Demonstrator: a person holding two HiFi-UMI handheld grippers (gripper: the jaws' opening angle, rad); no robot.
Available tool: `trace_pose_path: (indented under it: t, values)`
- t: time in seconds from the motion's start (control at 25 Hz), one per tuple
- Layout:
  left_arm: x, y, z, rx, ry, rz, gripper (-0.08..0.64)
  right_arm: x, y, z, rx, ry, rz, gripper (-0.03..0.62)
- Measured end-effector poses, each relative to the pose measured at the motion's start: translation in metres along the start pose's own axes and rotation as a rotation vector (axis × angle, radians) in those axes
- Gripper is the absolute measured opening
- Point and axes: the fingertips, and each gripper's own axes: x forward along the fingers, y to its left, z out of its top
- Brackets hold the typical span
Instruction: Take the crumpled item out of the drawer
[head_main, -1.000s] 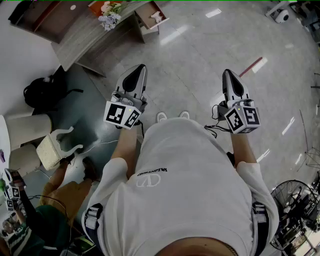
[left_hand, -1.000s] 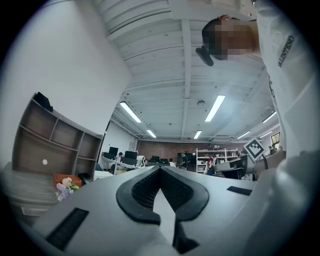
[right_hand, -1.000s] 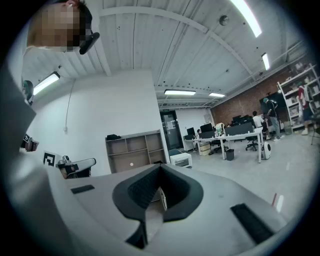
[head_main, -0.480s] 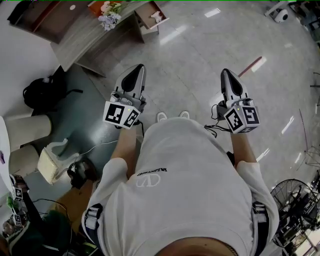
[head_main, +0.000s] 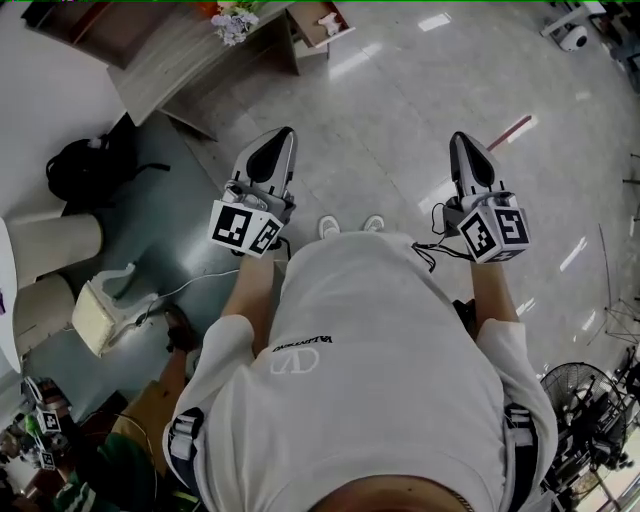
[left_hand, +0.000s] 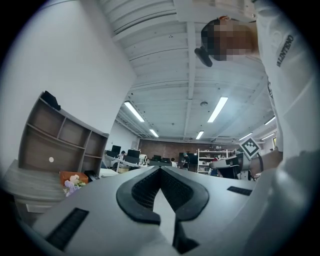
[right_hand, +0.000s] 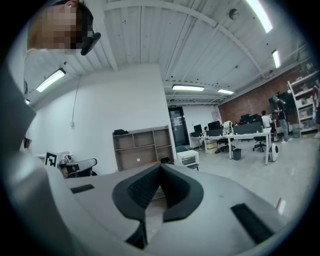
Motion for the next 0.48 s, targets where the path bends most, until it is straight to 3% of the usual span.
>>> trace_pose_path:
  t: [0.24, 0.48]
  values:
    - [-0.030, 0.024, -0.017, -0.035, 0.028, -0.001, 0.000, 0.005, 0.015, 0.010, -0.054, -0.015, -0.029, 0.002]
    - [-0.023, 0.031, -0.016, -0.036, 0.027, -0.016, 0.000, 0.013, 0.014, 0.013, -0.056, -0.010, -0.041, 0.002]
